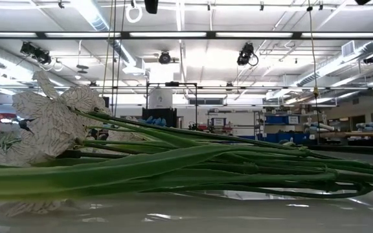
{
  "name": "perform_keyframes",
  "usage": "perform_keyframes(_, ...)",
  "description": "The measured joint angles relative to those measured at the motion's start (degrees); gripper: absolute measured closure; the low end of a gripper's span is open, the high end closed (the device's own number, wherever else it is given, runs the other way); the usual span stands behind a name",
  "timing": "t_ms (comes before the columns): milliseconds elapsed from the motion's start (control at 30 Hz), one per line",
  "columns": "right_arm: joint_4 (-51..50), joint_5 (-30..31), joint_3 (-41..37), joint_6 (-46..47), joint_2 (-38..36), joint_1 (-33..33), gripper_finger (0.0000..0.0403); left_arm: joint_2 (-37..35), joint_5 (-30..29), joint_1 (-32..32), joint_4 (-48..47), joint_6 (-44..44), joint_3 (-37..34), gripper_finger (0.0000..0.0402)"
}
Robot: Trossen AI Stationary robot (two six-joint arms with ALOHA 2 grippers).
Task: Sort flowers into vase by color
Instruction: Put the red tulip flower into the red flower vase
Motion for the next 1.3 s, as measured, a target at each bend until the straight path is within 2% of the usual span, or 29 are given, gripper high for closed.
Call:
perform_keyframes(133, -0.81, -4.46, -0.2, -0.91, -1.05, 0.0, 0.0389, 0.02, 0.0, 0.0, 0.0, 0.0, 0.0, 0.0276)
perform_keyframes(233, 3.0, -5.61, -1.24, -1.1, -2.64, 0.0, 0.0389, 0.02, 0.0, 0.0, -0.02, 0.0, 0.02, 0.0276)
perform_keyframes(433, 11.97, -14.61, -7.62, 3.44, -4.77, 0.0, 0.0389, 0.04, 0.0, 0.0, 0.0, 0.0, 0.02, 0.0276)
perform_keyframes(600, 18.18, -16.27, -11.92, 3.57, -6.36, 0.0, 0.0389, 0.04, 0.0, 0.0, -0.02, 0.0, 0.02, 0.0276)
perform_keyframes(867, 24.71, -23.45, -17.18, 4.68, -6.19, 0.0, 0.0389, 0.04, 0.0, 0.0, -0.02, 0.0, 0.02, 0.0276)
perform_keyframes(1300, 29.24, -29.91, -21.38, -8.19, -6.36, 2.66, 0.0389, 0.04, 0.0, 0.0, -0.02, -0.02, 0.02, 0.0276)
